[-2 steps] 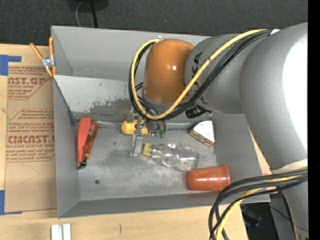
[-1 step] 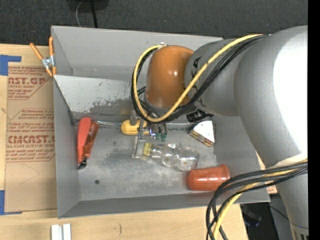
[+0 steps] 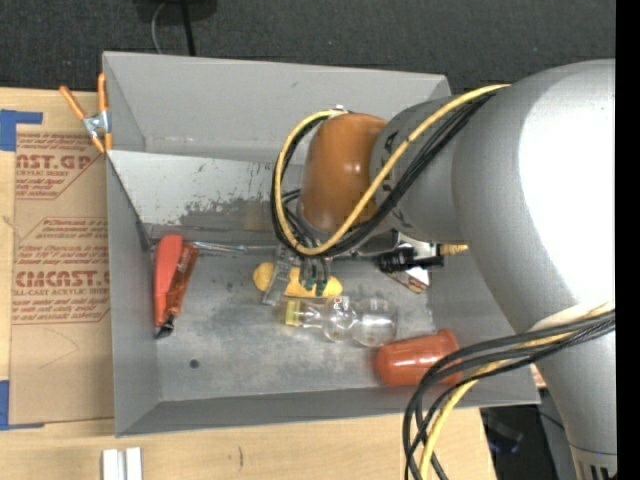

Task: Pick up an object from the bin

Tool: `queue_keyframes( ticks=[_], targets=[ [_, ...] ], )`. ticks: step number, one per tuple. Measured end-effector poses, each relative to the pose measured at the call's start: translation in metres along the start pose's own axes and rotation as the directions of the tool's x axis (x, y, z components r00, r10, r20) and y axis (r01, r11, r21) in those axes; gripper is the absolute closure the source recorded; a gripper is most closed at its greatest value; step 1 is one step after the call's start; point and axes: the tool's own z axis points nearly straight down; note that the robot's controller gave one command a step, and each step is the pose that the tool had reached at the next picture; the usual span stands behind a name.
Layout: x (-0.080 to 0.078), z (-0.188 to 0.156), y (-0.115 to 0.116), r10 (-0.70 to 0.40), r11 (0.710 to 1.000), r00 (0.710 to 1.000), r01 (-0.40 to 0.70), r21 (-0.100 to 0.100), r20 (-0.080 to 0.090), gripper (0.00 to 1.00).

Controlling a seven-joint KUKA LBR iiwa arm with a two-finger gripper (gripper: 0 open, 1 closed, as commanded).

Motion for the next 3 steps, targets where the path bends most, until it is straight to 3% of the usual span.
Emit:
queue_keyframes(
  ticks=[1,2,3],
  targets=[
    [0.0,0.0,0.0,0.0,1.0,1.0,0.0,0.0,0.0,1.0],
    [-0.002,-0.09,0.002,-0.029,1.0,1.0,0.029,0.004,-0.009,0.0],
    [-0.007,-0.15,0.005,-0.046,0.999,0.999,0.046,0.0,-0.003,0.0]
  ],
)
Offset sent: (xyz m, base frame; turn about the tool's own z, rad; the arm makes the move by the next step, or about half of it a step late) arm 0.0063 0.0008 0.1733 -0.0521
